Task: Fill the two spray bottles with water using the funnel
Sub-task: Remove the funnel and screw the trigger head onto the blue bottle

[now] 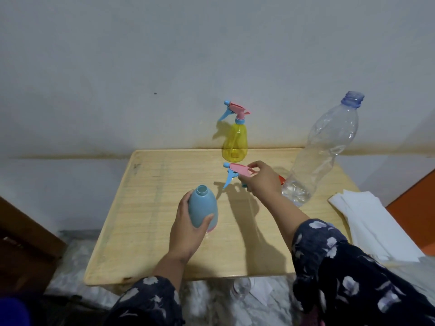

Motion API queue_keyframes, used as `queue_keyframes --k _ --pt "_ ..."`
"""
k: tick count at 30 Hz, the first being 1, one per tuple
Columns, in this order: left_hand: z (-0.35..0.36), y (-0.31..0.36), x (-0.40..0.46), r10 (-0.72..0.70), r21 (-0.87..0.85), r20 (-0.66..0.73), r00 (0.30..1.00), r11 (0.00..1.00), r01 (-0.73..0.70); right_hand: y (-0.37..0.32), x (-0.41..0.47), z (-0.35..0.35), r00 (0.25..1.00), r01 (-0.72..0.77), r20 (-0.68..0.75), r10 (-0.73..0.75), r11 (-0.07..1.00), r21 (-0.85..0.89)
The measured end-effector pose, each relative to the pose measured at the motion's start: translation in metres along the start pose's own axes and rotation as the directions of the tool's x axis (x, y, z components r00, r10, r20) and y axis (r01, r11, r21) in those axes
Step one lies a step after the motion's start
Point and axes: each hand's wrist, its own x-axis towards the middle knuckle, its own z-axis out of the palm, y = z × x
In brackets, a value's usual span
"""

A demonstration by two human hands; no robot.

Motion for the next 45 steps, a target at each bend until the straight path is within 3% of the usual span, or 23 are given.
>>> queue_keyframes --k 7,14,18,26,45 --pt "0.001 0.003 0.001 -0.009 0.014 0.012 1.0 1.0 0.009 -0.067 -0.016 -0.021 0.95 0.296 -0.174 -0.259 0.924 0.242" --pt "0.0 0.002 0.001 -0.017 0.029 0.009 1.0 0.999 0.017 -0.114 -0.037 -0.015 0.914 0.405 -0.231 -0.334 0.792 0.458" --pt "0.0 0.001 0.002 -0.004 0.043 0.012 1.0 0.999 0.004 -0.125 -0.044 -0.003 0.883 0.469 -0.264 -0.388 0.753 0.462" --pt "0.0 0.003 0.002 -0.012 0.04 0.007 1.0 0.999 0.012 -0.116 -0.044 0.018 0.875 0.484 -0.271 -0.401 0.745 0.458" --pt "0.005 0.001 0.001 -0.048 0.002 -0.016 0.999 0.999 0.048 -0.031 -0.078 0.067 0.892 0.431 -0.064 -0.447 0.803 0.412"
